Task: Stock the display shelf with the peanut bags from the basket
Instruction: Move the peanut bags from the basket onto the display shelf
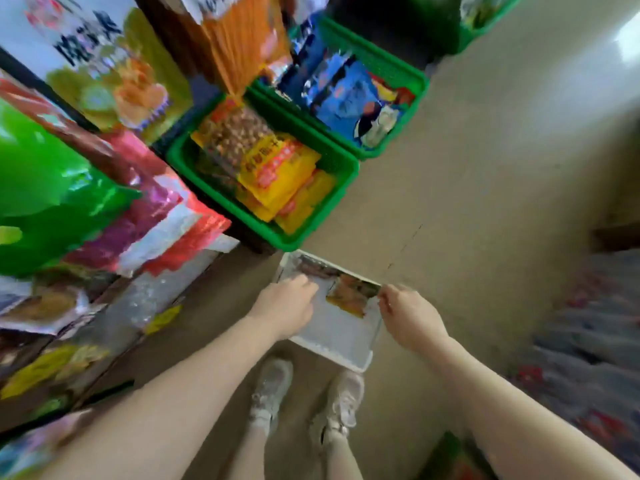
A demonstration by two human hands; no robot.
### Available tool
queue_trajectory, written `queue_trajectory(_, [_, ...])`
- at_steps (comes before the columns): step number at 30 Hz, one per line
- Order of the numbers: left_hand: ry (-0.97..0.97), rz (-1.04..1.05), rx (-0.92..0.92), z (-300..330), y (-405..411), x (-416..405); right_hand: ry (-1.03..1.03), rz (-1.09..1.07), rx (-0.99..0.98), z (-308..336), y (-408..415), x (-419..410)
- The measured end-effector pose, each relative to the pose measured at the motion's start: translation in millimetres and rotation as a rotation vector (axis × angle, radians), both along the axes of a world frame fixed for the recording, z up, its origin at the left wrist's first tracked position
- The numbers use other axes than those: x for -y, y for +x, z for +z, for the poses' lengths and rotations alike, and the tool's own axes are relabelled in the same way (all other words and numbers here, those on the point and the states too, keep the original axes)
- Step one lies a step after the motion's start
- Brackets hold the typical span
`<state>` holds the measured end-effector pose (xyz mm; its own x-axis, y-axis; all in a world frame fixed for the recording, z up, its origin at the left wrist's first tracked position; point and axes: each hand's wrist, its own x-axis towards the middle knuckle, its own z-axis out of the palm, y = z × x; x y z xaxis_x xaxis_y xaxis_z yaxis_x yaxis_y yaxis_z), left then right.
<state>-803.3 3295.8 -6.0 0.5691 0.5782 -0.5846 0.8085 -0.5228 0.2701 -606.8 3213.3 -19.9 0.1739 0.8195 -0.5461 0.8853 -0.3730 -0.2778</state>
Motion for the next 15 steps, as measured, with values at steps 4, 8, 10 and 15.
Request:
queue_trajectory(4, [0.049, 0.033, 0.025, -111.1, 2.6, -13.5, -0.01, 0.045, 0.097, -113.4, -5.4, -5.2])
queue_trajectory(8, [0.23, -0.134, 0.093, -223.4, -3.0, -29.7, 0.065, -0.004, 0.175, -219.6, -6.0, -17.6])
queue_trajectory(10, [0.329, -0.21, 0.166, -258.2, -4.6, -37.1, 0.089, 0.022, 0.199, -252.4, -3.3, -23.3])
queue_trajectory(15, [0.663, -0.319, 0.269, -339.7, 5.2, -48.6, 0.201, 0.095, 0.309, -331.2, 7.8, -27.7])
